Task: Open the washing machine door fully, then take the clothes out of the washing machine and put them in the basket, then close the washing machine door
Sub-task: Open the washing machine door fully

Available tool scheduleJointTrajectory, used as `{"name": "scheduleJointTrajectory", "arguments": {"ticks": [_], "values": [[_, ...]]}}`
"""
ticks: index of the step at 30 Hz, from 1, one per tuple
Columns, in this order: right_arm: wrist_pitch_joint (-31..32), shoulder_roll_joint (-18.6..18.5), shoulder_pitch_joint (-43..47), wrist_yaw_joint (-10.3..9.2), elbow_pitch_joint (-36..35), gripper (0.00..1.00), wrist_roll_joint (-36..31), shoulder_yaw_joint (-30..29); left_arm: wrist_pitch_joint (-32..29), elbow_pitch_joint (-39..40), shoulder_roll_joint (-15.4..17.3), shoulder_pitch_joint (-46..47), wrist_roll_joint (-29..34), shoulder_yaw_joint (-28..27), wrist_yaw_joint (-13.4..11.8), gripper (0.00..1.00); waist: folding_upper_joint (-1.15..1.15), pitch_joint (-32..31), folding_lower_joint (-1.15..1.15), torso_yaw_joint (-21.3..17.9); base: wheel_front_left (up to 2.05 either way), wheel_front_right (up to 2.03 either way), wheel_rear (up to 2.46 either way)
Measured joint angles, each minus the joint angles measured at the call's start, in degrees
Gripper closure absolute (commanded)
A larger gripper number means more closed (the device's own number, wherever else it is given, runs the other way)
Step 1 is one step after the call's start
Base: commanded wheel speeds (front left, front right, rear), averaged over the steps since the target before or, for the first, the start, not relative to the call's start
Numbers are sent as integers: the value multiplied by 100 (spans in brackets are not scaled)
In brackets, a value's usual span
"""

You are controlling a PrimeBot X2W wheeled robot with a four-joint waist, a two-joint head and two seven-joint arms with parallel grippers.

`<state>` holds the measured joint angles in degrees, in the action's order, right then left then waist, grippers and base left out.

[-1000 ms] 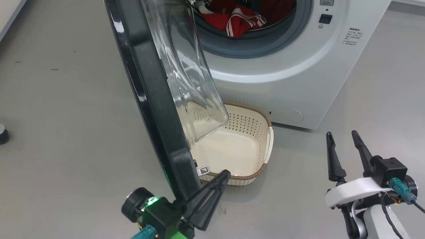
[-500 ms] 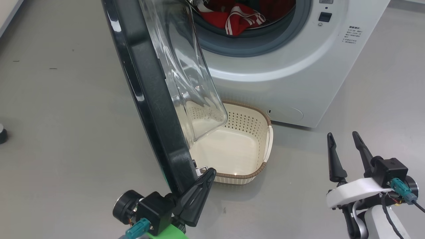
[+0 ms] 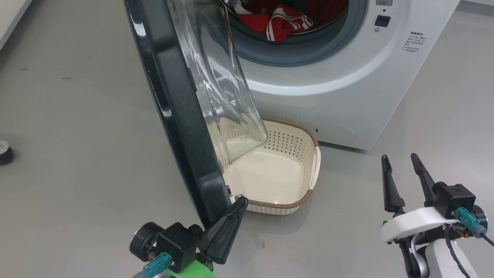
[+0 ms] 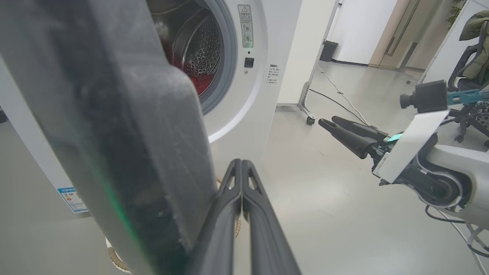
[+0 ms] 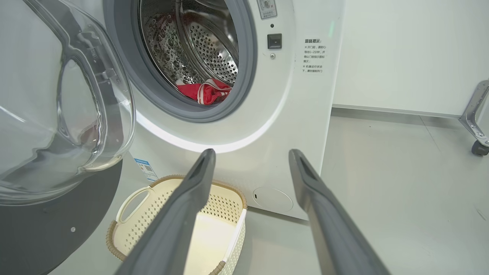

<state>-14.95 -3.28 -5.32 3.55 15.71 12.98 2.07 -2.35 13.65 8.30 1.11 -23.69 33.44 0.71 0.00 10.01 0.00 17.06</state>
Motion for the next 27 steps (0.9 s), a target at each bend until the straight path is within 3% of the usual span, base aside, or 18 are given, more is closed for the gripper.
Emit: {"name": "scheduleJointTrajectory", "arguments": {"ticks": [27], "values": [[0,32,1,92,76,0,-107,-105,301,-275,-151,-376,-43,-428,-504,100,0,-116,0,272,0,0,0]]}}
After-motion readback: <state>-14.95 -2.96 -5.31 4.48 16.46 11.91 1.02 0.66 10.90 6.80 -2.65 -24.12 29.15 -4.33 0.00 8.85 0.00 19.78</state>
